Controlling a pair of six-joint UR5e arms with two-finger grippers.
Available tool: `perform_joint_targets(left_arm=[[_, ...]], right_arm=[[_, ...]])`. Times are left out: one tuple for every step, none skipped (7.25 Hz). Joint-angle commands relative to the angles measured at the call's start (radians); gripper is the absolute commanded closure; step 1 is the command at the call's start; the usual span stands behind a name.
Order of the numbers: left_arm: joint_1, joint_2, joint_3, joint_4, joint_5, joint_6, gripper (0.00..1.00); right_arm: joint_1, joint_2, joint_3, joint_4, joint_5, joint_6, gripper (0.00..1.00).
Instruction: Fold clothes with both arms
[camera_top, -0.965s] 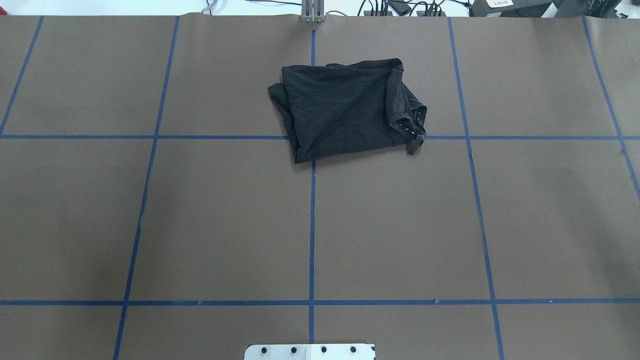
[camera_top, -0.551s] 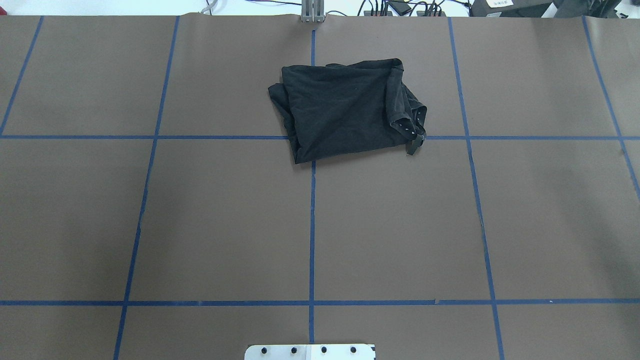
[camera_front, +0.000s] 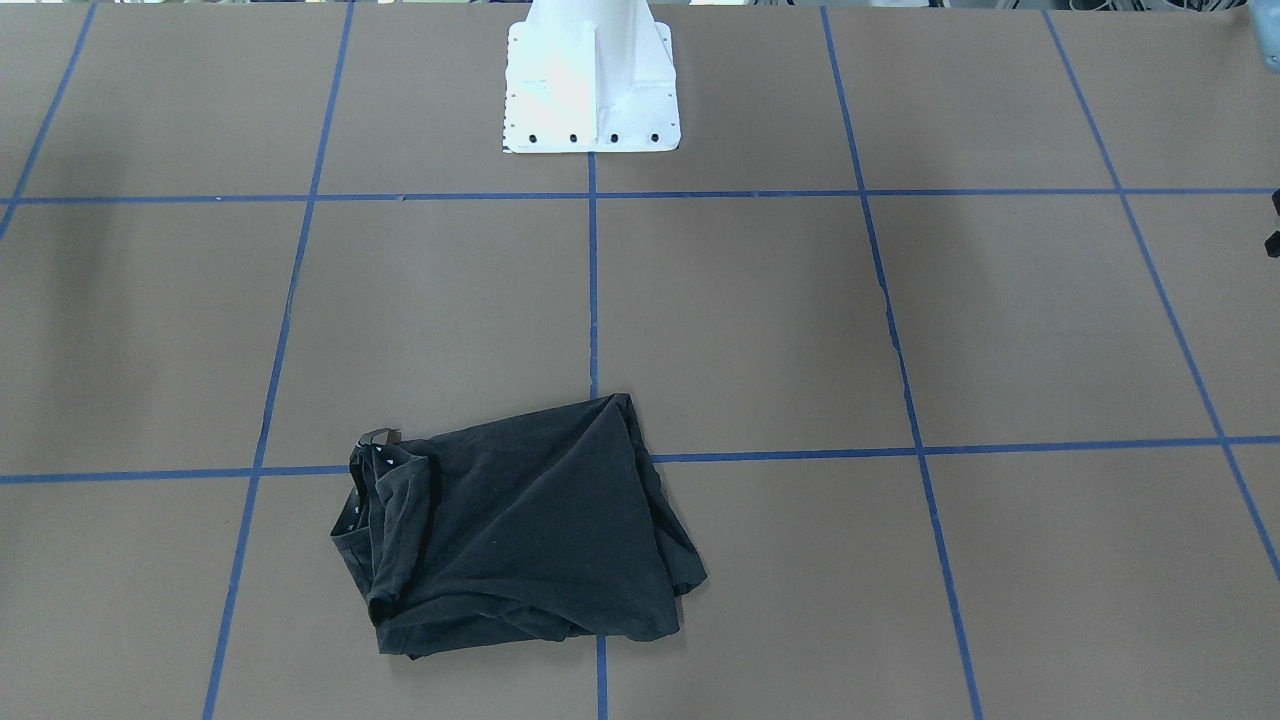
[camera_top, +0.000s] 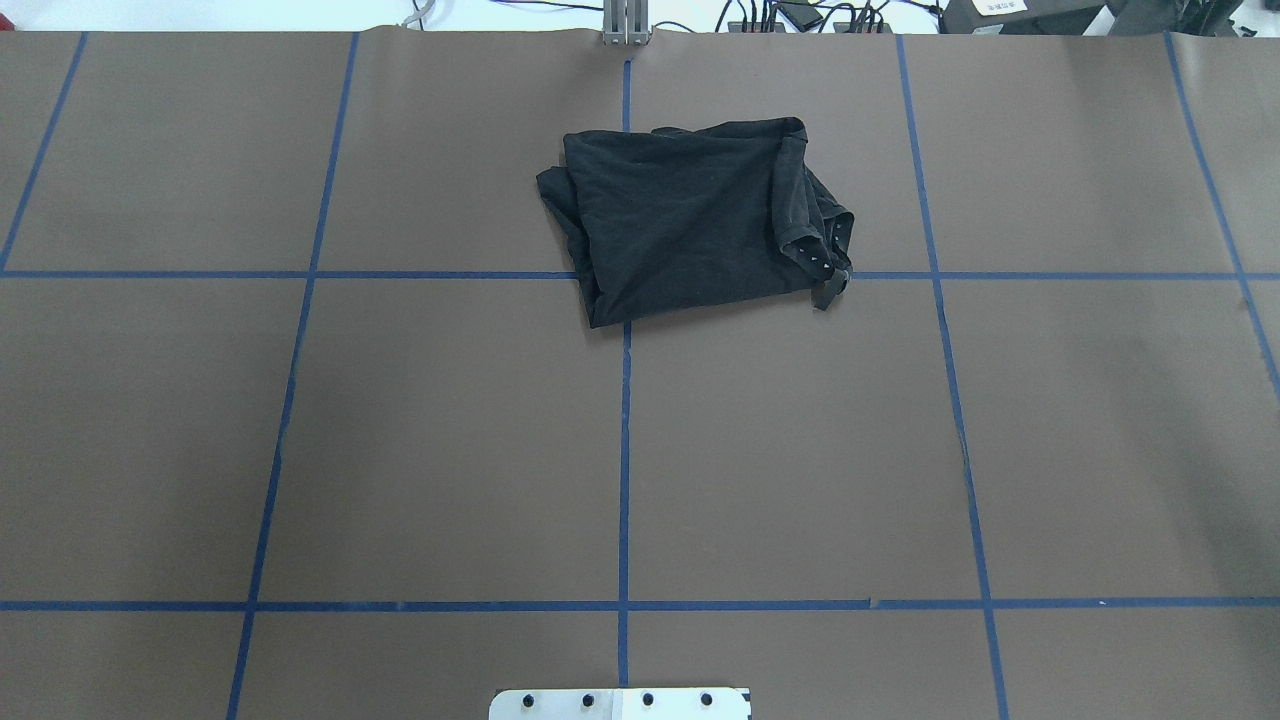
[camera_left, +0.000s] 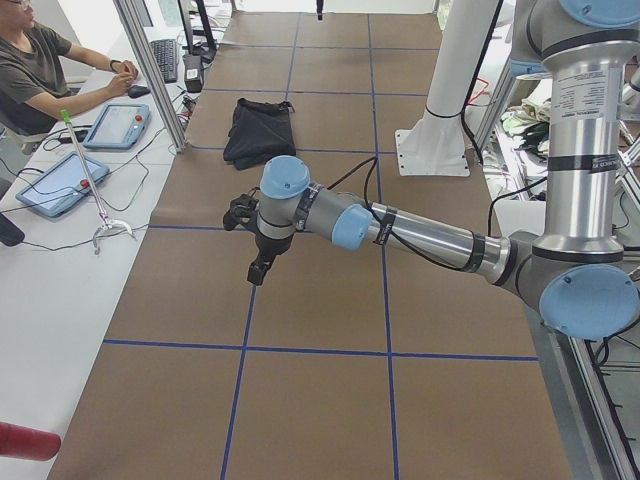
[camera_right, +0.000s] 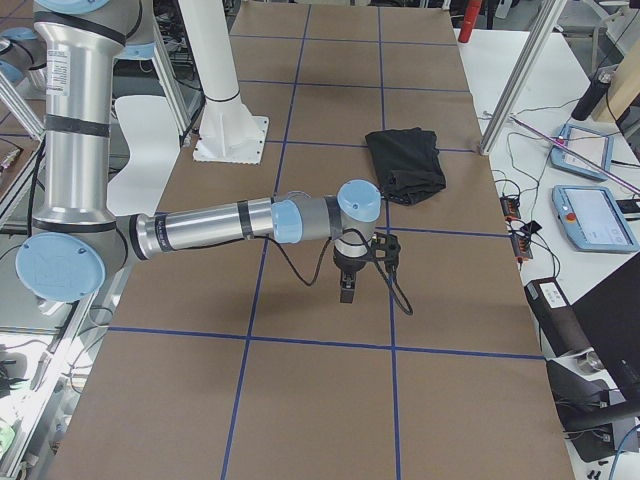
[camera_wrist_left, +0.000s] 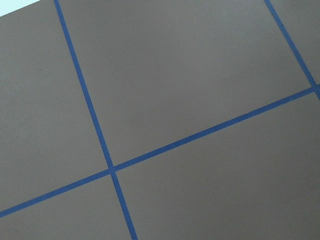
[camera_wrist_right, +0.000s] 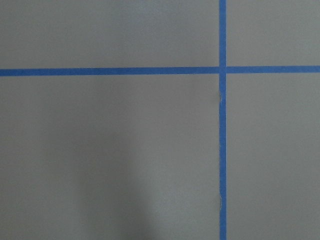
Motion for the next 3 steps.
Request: perform_joint_targets(left_arm=[[-0.001,0.001,-0.007,0.000,-0.001,0.000,0.00],[-0.001,0.001,-0.007,-0.002,-0.001,0.000,0.00],[-0.001,0.000,-0.007,-0.005,-0.001,0.000,0.00]], right_arm=[[0.001,0.001,0.012,0.008,-0.001,0.003,0.00],[0.001,0.001,0.013,0.008,-0.001,0.003,0.00],[0.001,0.003,0.012,0.009,-0.001,0.002,0.00]])
